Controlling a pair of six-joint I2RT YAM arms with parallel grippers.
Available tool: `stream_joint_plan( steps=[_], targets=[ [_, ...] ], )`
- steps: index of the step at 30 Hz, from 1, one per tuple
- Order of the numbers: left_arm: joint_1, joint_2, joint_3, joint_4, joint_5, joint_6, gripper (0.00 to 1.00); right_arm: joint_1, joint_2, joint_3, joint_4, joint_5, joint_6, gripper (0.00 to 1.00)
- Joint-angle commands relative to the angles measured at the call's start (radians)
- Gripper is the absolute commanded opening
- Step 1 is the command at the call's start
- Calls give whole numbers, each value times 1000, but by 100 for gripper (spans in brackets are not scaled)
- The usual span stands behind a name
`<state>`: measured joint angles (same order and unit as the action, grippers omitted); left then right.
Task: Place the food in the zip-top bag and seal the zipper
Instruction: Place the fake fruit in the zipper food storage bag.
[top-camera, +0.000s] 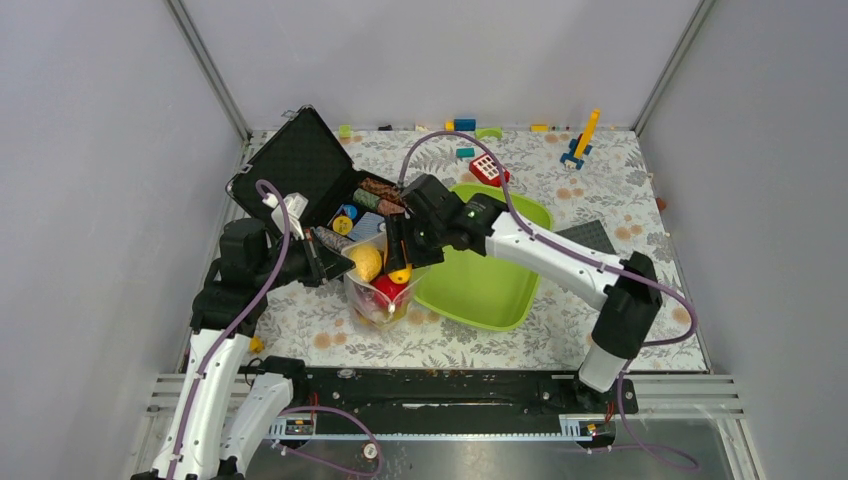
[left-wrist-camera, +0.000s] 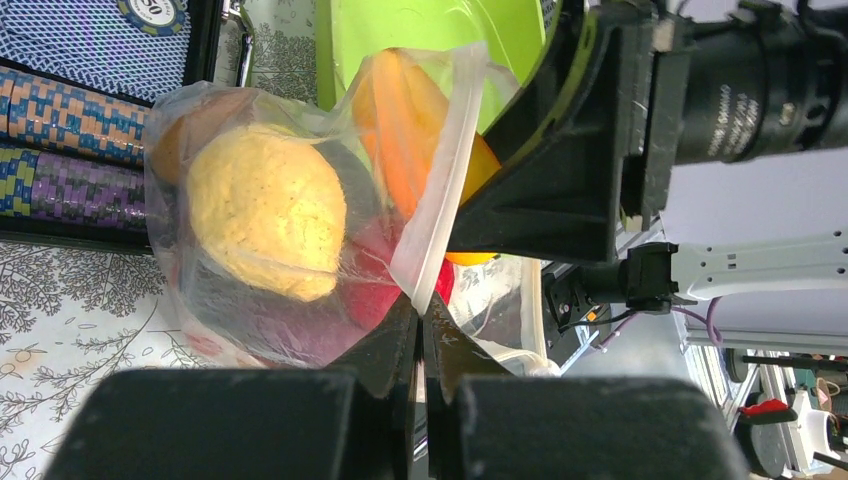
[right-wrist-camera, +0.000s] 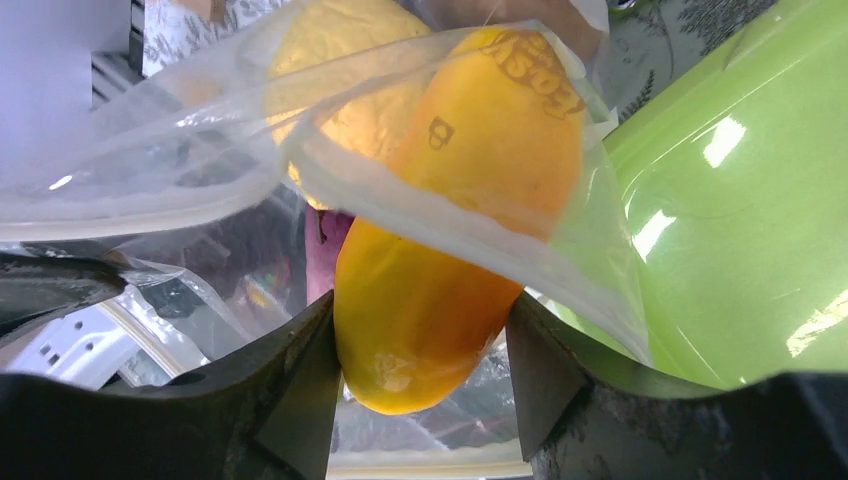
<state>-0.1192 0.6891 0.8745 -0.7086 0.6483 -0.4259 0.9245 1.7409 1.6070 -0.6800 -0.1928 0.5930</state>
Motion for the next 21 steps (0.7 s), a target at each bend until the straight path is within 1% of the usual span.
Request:
stream_joint_plan(
  steps=[1, 5, 7, 10, 12, 13, 14, 16, 21],
  targets=[
    [10, -4, 4, 57, 33, 7, 1, 40, -95, -50, 123, 255, 75, 54],
    [13, 2, 6, 56, 31, 3, 1, 93, -117, -85, 149, 323, 76, 58],
    [15, 4, 6, 57, 29, 3, 1, 107, -124, -97, 171, 327, 65, 65],
    [18, 6, 5, 57, 27, 0, 1, 110, -144, -112, 202, 309, 38, 71],
    [19, 5, 5, 56, 29, 0, 1, 111, -168, -138, 254, 284, 8, 89],
    [19, 6, 4, 56, 27, 0, 1, 111, -180, -146, 266, 280, -6, 96],
    [19, 6, 5, 57, 27, -1, 1, 111, -191, -153, 277, 279, -26, 99],
    [20, 6, 4, 57, 28, -1, 1, 111, -209, -162, 294, 274, -57, 100],
    [20, 1, 4, 57, 22, -1, 1, 112, -274, -219, 395, 175, -120, 100]
  ],
)
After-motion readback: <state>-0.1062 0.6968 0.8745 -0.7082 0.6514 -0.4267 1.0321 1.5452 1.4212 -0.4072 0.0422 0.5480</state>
